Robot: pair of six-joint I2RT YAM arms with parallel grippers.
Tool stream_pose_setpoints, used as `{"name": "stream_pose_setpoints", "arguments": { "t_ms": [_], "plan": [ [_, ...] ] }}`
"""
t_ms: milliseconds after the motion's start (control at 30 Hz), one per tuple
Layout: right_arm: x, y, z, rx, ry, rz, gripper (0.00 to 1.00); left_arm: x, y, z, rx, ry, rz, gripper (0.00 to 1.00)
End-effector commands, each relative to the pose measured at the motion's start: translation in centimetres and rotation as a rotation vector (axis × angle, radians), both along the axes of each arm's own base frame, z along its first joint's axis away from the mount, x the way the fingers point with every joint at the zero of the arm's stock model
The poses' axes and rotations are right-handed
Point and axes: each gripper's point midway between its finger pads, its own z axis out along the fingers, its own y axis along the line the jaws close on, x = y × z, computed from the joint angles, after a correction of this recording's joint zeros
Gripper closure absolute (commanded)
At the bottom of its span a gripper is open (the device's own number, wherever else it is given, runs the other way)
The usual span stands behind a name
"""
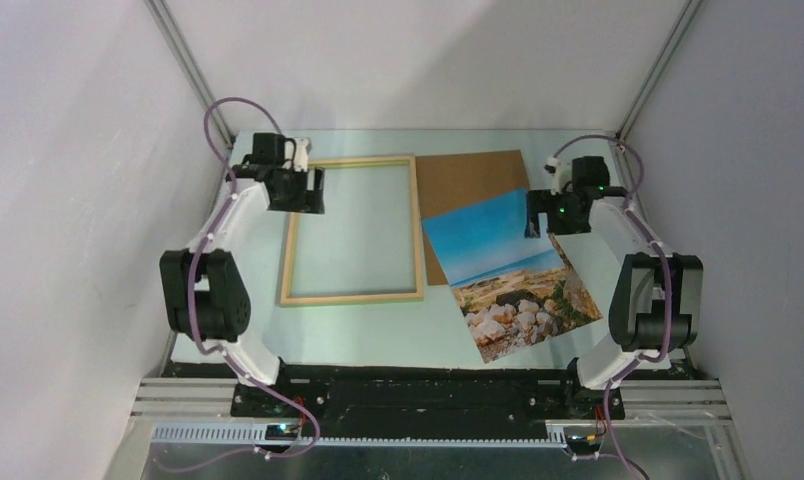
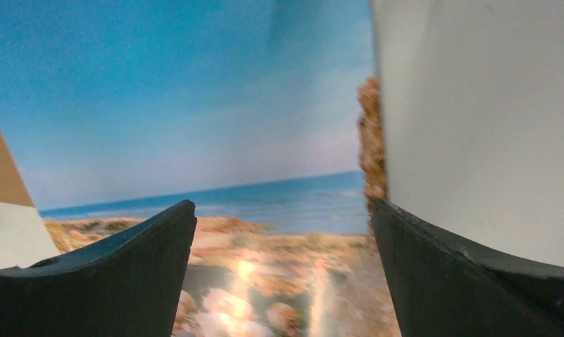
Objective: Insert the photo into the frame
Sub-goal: Turn over the photo at the center of the board.
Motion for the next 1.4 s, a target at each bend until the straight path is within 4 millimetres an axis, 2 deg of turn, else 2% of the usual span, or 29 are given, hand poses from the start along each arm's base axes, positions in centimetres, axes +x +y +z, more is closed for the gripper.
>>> {"name": "stream_pose_setpoints", "arguments": {
  "t_ms": [0,33,100,167,300,367,433,567,767,867,1067,1367],
  "plan": [
    [-2.6,-2.9,0.8,0.014,0.016,0.049,0.01,-2.3,-6.9,3.5,-0.088,-0.081,-0.201,0.13],
    [-3.0,-3.6,0.6,0.026,0.022,0.044,0.01,-2.7,-8.0,3.7,-0.099,-0.085,-0.231,0.12],
    [-4.1,-4.8,0.0,0.017,0.04,0.047,0.01,-3.9,-11.4,4.6,-0.147,-0.095,-0.33,0.12],
    [-4.9,-5.8,-0.6,0.015,0.055,0.056,0.01,-5.5,-15.6,5.3,-0.184,-0.096,-0.444,0.11],
    [-5.6,-7.1,-1.6,0.049,0.074,0.071,0.01,-8.6,-21.6,5.3,-0.246,-0.056,-0.6,0.11],
    [-5.7,-7.3,-2.5,0.069,0.088,0.089,0.01,-10.0,-24.1,4.8,-0.283,-0.02,-0.657,0.11],
    [-5.6,-7.5,-3.3,0.068,0.106,0.112,0.01,-11.1,-26.3,3.5,-0.331,0.049,-0.667,0.11],
    [-5.5,-7.6,-4.7,0.095,0.145,0.124,0.02,-13.4,-29.9,1.7,-0.418,0.171,-0.674,0.11],
    [-5.4,-6.7,-5.5,0.161,0.17,0.154,0.03,-16.6,-33.6,-0.9,-0.498,0.319,-0.631,0.11],
    [-5.5,-6.3,-5.6,0.186,0.182,0.174,0.03,-16.9,-34.9,-2.0,-0.533,0.36,-0.594,0.11],
    [-5.7,-5.9,-6.2,0.215,0.209,0.2,0.03,-16.2,-36.7,-4.6,-0.575,0.42,-0.492,0.11],
    [-5.7,-5.0,-6.6,0.275,0.239,0.228,0.04,-17.9,-37.8,-7.6,-0.574,0.491,-0.404,0.11]
  ]
}}
